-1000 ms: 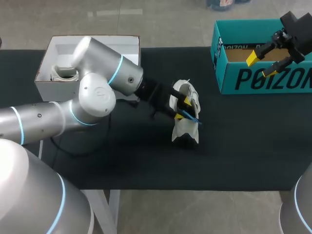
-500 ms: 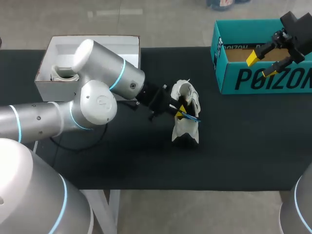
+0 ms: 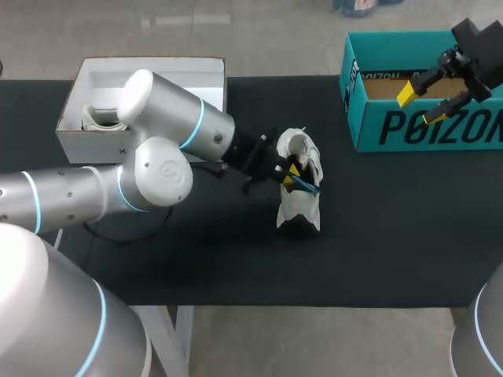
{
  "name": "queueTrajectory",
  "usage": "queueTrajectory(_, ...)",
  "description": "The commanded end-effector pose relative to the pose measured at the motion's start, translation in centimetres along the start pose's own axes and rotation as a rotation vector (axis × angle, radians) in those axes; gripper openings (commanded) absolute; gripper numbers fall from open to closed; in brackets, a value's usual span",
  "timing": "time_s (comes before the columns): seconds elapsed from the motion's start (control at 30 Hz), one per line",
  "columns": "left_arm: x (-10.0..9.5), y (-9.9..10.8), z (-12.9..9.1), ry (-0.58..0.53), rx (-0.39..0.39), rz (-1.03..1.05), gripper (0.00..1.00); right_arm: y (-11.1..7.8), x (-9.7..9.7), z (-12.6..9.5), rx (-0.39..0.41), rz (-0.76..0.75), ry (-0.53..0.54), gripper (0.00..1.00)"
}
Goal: Take the shoe out of the shoebox, open the shoe tongue, remove and reinsert the insole, then place the shoe into the shoebox
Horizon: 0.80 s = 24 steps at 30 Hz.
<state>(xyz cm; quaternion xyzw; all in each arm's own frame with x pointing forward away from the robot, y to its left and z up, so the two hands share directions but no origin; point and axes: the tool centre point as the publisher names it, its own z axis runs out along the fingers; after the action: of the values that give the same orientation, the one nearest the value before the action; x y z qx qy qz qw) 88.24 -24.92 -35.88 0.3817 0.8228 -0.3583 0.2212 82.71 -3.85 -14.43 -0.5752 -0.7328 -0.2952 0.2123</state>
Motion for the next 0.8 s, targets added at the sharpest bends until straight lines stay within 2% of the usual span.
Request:
queueTrajectory(0.03, 0.1, -1.1, -0.8, 0.003, 0.063, -0.005, 0.88, 0.1, 0.0, 0.0, 0.001, 0.001, -0.002, 1.0)
queueTrajectory(0.1, 0.1, -2.1, -1.4, 0.007, 0.104, 0.0, 0.84, 0.1, 0.0, 0.0, 0.001, 0.001, -0.002, 1.0)
queueTrajectory(0.17, 0.1, -2.9, -1.8, 0.01, 0.126, 0.01, 0.67, 0.1, 0.0, 0.0, 0.001, 0.001, -0.002, 1.0)
queueTrajectory(0.2, 0.2, -3.4, -2.0, 0.013, 0.135, 0.024, 0.47, 0.1, 0.0, 0.0, 0.001, 0.001, -0.002, 1.0)
queueTrajectory(0.23, 0.2, -3.7, -2.1, 0.014, 0.136, 0.032, 0.38, 0.1, 0.0, 0.0, 0.001, 0.001, -0.002, 1.0)
queueTrajectory(0.27, 0.3, -4.0, -2.1, 0.02, 0.14, 0.042, 0.14, 0.1, 0.0, 0.0, 0.001, 0.001, -0.002, 1.0)
queueTrajectory(0.3, 0.4, -4.2, -2.1, 0.026, 0.137, 0.054, 0.0, 0.1, 0.0, 0.0, 0.001, 0.001, -0.002, 1.0)
queueTrajectory(0.37, 0.4, -4.4, -2.0, 0.029, 0.14, 0.059, 0.0, 0.1, 0.0, 0.0, 0.001, 0.001, -0.002, 1.0)
queueTrajectory(0.5, 0.9, -4.0, -0.9, 0.052, 0.096, 0.088, 0.0, 0.1, 0.0, 0.0, 0.001, 0.001, -0.002, 1.0)
queueTrajectory(0.67, 1.2, -2.9, 0.2, 0.053, -0.006, 0.143, 0.0, 0.1, 0.0, 0.0, 0.001, 0.001, -0.002, 1.0)
queueTrajectory(0.8, 0.9, -2.1, 0.4, 0.044, -0.007, 0.13, 0.0, 0.1, 0.0, 0.0, 0.001, 0.001, -0.002, 1.0)
